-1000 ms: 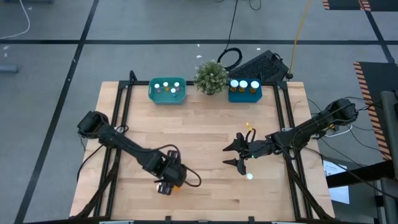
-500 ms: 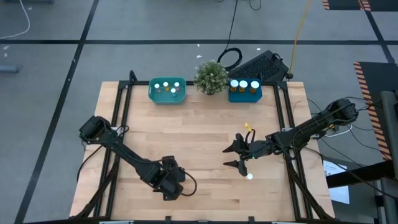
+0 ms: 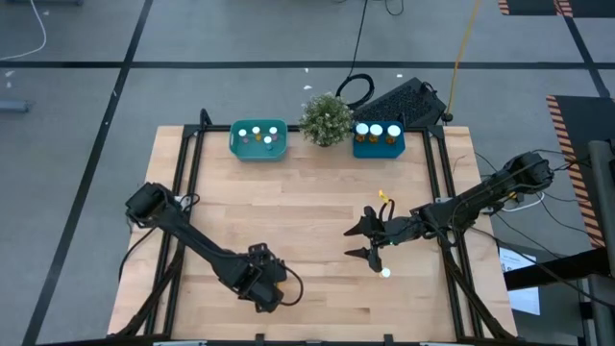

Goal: Pick and place medicine bottles into bin by pill shape (circle, oval)
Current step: Put the big orange pill bottle into the blue bin

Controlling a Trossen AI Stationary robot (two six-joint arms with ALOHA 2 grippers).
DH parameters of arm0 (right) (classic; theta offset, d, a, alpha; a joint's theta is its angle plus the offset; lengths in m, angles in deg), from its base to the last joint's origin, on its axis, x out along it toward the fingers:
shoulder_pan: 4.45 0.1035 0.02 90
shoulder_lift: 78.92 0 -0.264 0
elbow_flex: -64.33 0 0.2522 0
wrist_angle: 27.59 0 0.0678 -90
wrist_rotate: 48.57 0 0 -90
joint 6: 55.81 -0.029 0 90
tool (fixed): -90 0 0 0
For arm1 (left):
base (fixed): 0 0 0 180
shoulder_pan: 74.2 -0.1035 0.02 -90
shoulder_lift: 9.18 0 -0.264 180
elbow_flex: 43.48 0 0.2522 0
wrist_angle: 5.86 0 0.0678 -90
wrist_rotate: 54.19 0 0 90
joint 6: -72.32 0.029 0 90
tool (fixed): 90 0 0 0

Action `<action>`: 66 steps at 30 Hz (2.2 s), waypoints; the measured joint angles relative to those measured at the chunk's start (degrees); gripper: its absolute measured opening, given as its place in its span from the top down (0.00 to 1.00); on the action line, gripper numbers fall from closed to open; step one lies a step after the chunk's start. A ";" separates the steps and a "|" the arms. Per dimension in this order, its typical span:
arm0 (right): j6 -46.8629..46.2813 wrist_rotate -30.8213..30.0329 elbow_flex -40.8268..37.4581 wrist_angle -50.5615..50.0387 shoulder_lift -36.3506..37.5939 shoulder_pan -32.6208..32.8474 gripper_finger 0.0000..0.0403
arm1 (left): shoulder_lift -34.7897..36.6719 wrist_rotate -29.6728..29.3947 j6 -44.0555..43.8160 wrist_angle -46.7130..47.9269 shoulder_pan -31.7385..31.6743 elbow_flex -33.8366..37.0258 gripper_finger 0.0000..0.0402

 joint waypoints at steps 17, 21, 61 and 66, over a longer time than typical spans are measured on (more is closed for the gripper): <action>0.14 0.02 0.00 -0.03 0.00 0.01 0.33 | -3.93 0.46 0.04 0.01 -0.26 0.00 0.01; 0.16 0.02 0.00 -0.01 0.00 0.00 0.33 | -4.16 -0.51 0.45 -0.39 -0.50 -0.01 0.01; -1.29 -6.10 -0.02 8.07 -2.81 -0.37 0.33 | 2.51 -1.54 14.81 5.71 -5.40 -1.64 0.29; -1.10 -6.03 -0.02 7.82 -2.82 -0.37 0.33 | 3.11 -1.35 12.81 13.88 -4.40 -1.51 0.29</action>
